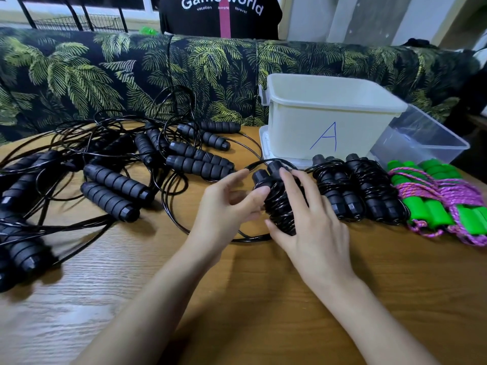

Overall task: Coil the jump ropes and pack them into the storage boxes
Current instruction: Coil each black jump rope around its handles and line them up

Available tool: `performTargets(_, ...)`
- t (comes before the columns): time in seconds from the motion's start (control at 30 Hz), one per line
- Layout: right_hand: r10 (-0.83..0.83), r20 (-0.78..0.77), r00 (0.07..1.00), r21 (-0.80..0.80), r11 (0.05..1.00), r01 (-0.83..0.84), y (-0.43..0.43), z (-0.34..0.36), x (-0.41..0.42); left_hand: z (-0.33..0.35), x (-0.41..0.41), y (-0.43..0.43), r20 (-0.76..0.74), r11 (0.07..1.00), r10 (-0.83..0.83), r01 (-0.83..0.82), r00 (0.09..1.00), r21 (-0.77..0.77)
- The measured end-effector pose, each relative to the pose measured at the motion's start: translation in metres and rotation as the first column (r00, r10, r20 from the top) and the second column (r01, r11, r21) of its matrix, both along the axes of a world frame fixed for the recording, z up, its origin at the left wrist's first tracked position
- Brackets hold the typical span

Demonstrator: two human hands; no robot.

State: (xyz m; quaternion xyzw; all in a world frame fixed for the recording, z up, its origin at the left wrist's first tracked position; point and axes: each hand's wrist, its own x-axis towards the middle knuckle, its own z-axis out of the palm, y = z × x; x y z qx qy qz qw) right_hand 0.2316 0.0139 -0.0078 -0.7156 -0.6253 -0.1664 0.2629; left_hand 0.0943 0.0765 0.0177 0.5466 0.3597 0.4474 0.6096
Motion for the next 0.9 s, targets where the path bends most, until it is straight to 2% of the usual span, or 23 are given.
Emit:
performTargets(0.2,0.017,0.044,0.999,-0.024,1.000,-0.016,-0.004,0.004,0.001,0.003,-0.017,0.017,-0.140,0.995,-0.056,0.066,0.989,0.071)
performTargets(0.33,0.059,0.070,0.996,-0.028,0.998,-0.057,-0.004,0.006,0.004,0.002,-0.021,0.021,-0.254,0.971,-0.002,0.062,0.967,0.231)
performTargets(0.4,0.070,0.086,0.994,-0.020,0.997,-0.068,-0.005,0.007,0.004,0.001,-0.021,0.021,-0.298,0.939,0.050,0.056,0.953,0.339)
performTargets(0.5,0.093,0.117,0.989,-0.003,0.996,-0.094,-0.007,0.007,0.003,-0.005,-0.017,0.022,-0.380,0.836,0.229,0.019,0.896,0.548)
performTargets(0.57,0.106,0.144,0.984,-0.002,0.994,-0.107,-0.007,0.007,0.002,-0.006,-0.016,0.023,-0.399,0.798,0.298,0.003,0.867,0.603)
performTargets(0.67,0.127,0.153,0.980,0.009,0.991,-0.130,-0.008,0.008,0.002,-0.003,-0.022,0.027,-0.343,0.864,0.224,-0.024,0.912,0.503)
performTargets(0.77,0.155,0.137,0.978,0.030,0.987,-0.160,-0.009,0.010,0.002,0.006,-0.029,0.028,-0.194,0.978,0.020,0.021,0.981,0.207)
performTargets(0.9,0.197,0.089,0.976,0.086,0.975,-0.205,-0.011,0.009,0.004,0.012,-0.032,0.030,-0.020,0.990,-0.119,0.117,0.993,-0.081)
